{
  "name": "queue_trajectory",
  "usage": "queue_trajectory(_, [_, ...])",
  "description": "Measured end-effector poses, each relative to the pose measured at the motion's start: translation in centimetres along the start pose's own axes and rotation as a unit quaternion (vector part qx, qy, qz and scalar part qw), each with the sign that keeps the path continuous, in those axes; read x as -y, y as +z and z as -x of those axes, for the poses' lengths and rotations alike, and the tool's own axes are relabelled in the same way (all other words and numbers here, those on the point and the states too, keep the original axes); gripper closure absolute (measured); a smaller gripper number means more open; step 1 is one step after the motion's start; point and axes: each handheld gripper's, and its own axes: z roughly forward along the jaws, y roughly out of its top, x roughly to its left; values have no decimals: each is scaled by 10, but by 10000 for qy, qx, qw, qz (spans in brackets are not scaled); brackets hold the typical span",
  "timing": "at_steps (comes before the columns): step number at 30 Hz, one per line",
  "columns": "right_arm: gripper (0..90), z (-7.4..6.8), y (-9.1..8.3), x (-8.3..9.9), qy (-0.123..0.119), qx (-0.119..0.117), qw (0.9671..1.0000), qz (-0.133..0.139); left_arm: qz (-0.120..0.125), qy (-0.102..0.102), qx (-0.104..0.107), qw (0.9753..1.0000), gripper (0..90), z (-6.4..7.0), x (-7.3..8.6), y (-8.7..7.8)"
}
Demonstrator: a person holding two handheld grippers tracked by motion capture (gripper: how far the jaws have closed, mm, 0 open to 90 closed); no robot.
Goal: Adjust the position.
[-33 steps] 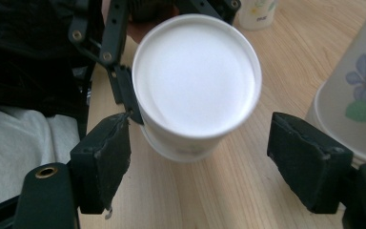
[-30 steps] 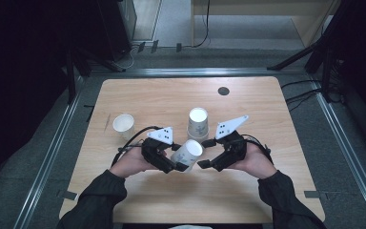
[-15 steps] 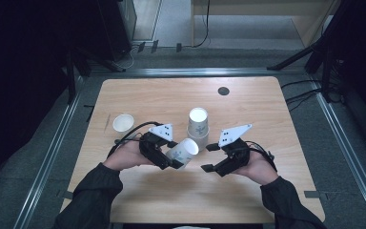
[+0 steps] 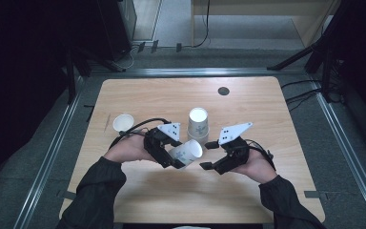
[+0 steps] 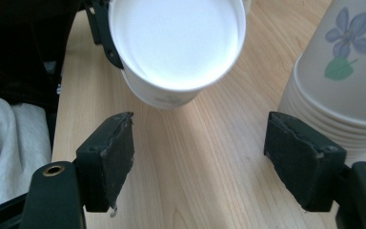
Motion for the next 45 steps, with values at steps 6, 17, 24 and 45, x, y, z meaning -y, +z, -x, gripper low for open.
queue_trajectory(6, [250, -2, 3, -1, -46, -69, 10000, 0, -260, 0, 17, 9997, 304, 6, 1, 6])
queue_trajectory(17, [250, -7, 14, -6, -141, -331, 9993, -63, -628, 40, 64, 9980, 302, 10, -8, 21])
queue_trajectory(24, [264, -10, 24, -8, -217, -457, 9985, -214, -714, 78, 175, 9973, 302, 14, -12, 31])
queue_trajectory(45, [341, -9, 15, -9, -230, -470, 9983, -241, -214, 123, 193, 9995, 164, 8, -4, 27])
